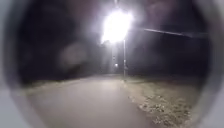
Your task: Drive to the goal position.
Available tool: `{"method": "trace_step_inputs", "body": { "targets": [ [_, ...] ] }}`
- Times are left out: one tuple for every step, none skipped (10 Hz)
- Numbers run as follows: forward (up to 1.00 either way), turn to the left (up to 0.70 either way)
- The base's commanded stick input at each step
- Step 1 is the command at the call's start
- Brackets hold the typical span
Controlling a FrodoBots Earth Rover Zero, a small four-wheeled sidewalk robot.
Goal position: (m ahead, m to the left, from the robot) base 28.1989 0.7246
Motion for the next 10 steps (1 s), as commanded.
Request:
{"method": "trace_step_inputs", "body": {
  "targets": [
    [0.85,0.00],
    [0.85,0.00],
    [0.85,0.00],
    [0.85,0.00],
    [0.85,0.00],
    [0.85,0.00],
    [0.85,0.00],
    [0.85,0.00],
    [0.85,0.00],
    [0.85,0.00]
  ]
}}
